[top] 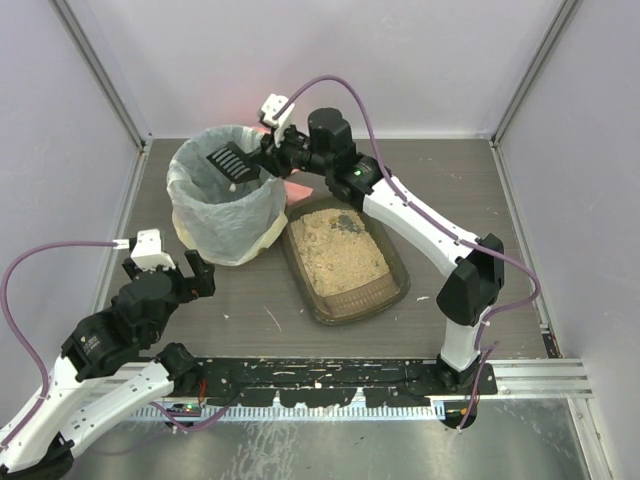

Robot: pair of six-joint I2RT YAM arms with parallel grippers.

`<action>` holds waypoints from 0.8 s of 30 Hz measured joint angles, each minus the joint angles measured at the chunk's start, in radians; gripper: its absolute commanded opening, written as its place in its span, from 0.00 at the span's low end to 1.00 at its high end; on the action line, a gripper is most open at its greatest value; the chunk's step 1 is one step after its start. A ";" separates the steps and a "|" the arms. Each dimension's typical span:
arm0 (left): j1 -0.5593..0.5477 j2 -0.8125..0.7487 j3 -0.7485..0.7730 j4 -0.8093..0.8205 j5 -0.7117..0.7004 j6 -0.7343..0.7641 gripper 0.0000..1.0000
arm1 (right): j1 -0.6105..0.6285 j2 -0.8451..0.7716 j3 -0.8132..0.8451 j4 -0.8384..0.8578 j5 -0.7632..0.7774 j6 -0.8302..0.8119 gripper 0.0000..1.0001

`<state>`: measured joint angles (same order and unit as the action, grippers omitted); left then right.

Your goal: Clean the litter box

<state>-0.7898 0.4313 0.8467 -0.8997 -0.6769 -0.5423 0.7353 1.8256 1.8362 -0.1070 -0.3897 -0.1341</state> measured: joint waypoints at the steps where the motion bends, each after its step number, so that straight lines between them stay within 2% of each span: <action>1: 0.000 0.000 0.000 0.000 0.000 0.000 0.98 | 0.015 -0.002 -0.001 -0.009 0.025 -0.042 0.01; 6: 0.000 0.001 0.000 0.000 0.000 0.000 0.98 | 0.089 -0.030 -0.023 -0.039 0.142 -0.212 0.01; 12: 0.000 0.001 0.000 0.000 0.000 0.000 0.98 | 0.129 -0.065 -0.040 -0.037 0.197 -0.279 0.01; 18: 0.000 0.001 0.000 0.000 0.000 0.000 0.98 | 0.124 -0.131 -0.091 0.017 0.262 -0.243 0.01; 24: 0.000 0.001 0.000 0.000 0.000 0.000 0.98 | 0.116 -0.250 -0.188 0.090 0.359 -0.092 0.01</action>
<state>-0.7898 0.4324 0.8467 -0.8997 -0.6769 -0.5423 0.8516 1.5753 1.6485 -0.0174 -0.0311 -0.2260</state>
